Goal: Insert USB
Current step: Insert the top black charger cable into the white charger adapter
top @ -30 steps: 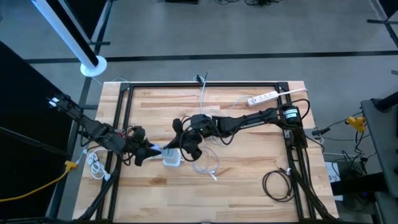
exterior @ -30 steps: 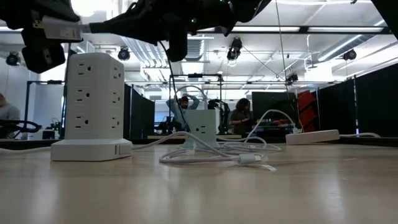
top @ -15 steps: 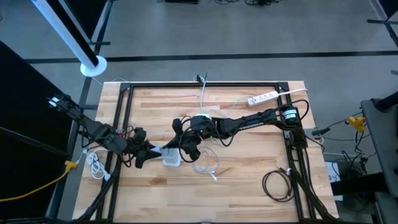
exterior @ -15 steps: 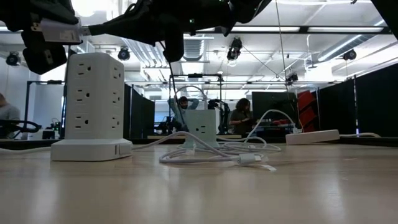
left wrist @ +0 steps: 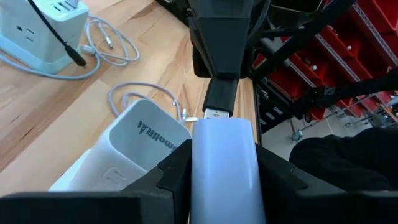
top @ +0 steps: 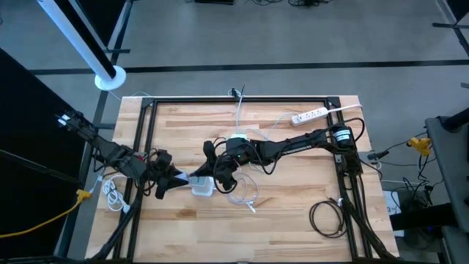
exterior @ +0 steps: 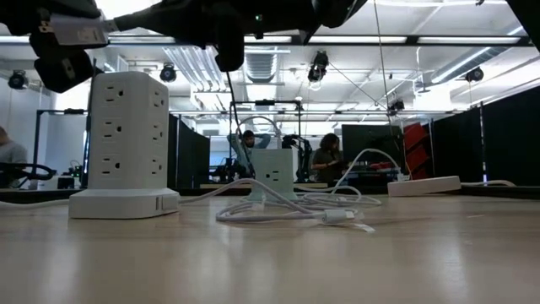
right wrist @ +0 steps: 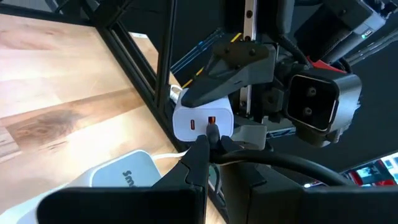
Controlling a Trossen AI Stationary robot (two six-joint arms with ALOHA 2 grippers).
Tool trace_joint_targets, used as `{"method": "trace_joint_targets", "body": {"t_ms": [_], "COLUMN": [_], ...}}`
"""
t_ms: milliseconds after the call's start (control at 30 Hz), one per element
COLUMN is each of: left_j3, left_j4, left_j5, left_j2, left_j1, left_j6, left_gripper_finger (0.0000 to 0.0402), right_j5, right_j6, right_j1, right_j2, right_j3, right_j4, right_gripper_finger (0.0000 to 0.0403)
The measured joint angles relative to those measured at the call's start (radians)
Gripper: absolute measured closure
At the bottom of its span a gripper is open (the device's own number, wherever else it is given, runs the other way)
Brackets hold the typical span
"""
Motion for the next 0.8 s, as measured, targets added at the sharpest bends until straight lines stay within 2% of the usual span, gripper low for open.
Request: {"method": "trace_joint_targets", "body": {"t_ms": [433, 800], "left_j3": [0.000, 0.000], "left_j4": [0.009, 0.093], "left_j5": [0.017, 0.051], "left_j2": [-0.023, -0.033], "left_j1": [0.000, 0.000], "left_j6": [0.108, 0.220], "left_gripper_finger": [0.0284, 0.0284], "right_j5": [-0.015, -0.057], "right_j6": [0.009, 0.008], "right_j1": [0.003, 0.008], "right_j2": [-0.012, -0.017], "right_j3": [0.000, 0.002], "right_j4": [0.004, 0.036], "right_gripper_finger": [0.0390, 0.0391]}}
